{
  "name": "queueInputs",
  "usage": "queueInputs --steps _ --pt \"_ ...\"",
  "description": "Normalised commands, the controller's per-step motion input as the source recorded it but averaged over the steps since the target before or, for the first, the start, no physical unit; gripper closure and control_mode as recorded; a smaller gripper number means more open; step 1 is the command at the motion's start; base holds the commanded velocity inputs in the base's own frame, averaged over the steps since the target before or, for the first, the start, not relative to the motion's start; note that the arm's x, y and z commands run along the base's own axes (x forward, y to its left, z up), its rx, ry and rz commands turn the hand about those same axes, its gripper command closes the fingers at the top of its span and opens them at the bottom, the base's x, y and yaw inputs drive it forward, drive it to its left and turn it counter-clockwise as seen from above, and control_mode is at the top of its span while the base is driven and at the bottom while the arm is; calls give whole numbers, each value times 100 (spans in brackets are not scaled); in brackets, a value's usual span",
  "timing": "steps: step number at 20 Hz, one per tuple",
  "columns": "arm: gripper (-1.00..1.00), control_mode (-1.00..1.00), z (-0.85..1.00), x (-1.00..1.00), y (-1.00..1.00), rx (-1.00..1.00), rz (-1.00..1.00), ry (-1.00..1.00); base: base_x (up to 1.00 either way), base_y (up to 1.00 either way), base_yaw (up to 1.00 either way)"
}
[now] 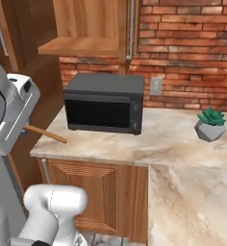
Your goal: Organize the utensils by type. Pick up the wooden spoons from the counter and place them in the open cabinet. Then pick up the metallic utensils from the counter and place them in the open drawer.
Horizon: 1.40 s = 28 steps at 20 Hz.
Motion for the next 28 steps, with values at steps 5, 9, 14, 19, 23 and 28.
queueInputs --steps 5,9,14,19,23,28 --pt "100 100 0 0 0 0 0 0 77 0 -2" --pt "100 100 0 0 0 0 0 0 72 0 -3" --pt "100 100 0 0 0 0 0 0 61 0 -3" --pt "100 100 0 0 0 0 0 0 18 0 -1" --pt "100 100 0 0 0 0 0 0 0 0 0" --pt "100 100 0 0 0 0 0 0 7 0 0"
